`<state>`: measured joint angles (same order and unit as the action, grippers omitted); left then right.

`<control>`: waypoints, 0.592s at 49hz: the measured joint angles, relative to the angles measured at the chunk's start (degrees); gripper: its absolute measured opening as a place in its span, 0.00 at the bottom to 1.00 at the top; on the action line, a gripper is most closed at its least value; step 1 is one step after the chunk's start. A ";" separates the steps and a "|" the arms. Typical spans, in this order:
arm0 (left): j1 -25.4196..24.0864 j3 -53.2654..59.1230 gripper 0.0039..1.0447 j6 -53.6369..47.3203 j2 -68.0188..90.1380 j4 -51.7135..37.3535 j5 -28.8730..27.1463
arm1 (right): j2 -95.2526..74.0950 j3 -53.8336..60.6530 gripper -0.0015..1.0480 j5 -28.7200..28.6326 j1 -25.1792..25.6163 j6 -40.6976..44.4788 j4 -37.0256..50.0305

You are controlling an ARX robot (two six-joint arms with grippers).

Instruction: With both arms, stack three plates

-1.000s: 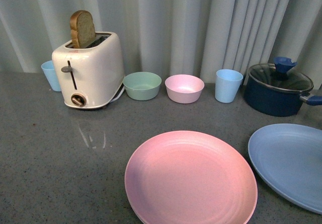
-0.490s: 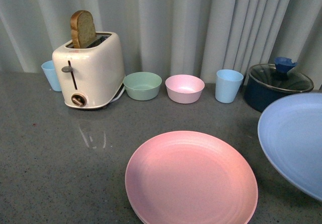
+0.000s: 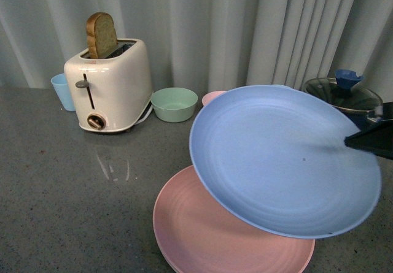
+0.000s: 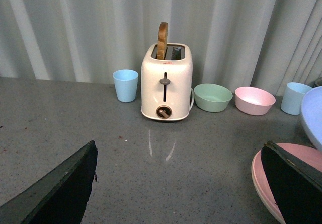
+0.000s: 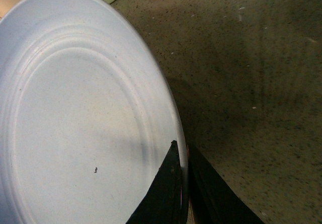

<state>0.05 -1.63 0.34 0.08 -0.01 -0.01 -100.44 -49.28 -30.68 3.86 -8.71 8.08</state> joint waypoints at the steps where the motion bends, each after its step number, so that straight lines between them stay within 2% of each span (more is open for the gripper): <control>1: 0.00 0.00 0.93 0.00 0.00 -0.02 0.00 | -1.22 -0.87 0.03 0.37 -0.94 -0.66 0.04; 15: 0.00 0.00 0.93 0.00 0.00 0.00 0.00 | -8.22 -4.28 0.03 2.23 -5.92 -2.36 0.55; 29: 0.00 0.00 0.93 -0.02 0.00 -0.02 0.00 | -11.65 -5.49 0.03 3.96 -8.39 -2.01 0.46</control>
<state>0.05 -1.63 0.32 0.08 -0.03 -0.01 -112.09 -54.76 -26.72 -4.54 -10.72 8.54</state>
